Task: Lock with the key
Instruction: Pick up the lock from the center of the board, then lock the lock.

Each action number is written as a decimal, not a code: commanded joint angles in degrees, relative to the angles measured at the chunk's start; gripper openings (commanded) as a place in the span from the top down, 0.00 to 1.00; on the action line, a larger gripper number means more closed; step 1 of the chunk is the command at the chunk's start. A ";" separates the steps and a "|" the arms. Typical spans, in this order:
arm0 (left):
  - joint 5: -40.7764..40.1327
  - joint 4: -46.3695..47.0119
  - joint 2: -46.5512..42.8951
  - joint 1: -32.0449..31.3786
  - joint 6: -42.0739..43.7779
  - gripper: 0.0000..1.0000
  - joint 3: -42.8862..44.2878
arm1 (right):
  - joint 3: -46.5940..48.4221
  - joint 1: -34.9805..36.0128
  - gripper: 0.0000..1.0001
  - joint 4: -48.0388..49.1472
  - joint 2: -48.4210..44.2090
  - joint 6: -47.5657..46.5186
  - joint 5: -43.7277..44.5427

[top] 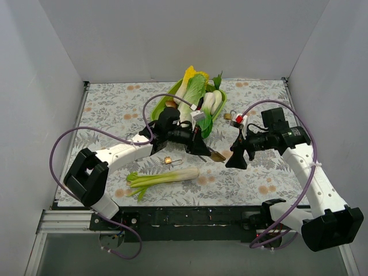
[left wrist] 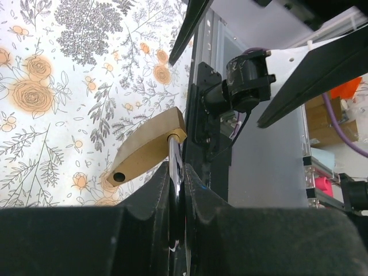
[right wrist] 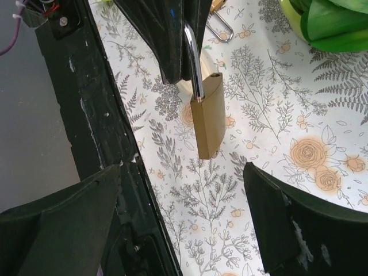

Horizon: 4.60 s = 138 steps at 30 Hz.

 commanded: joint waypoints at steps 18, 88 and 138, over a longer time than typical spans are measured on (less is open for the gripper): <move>6.06 11.89 -5.75 0.23 -14.26 1.00 5.65 | -17.16 1.97 0.06 28.65 -9.50 12.50 -6.13; 3.69 -13.68 -5.40 -6.19 17.20 1.00 9.52 | -10.22 11.91 0.99 34.11 -6.95 17.87 -6.40; 5.11 5.22 -10.84 -11.04 5.42 1.00 -4.90 | -7.67 21.49 0.99 43.44 -7.20 22.53 -4.64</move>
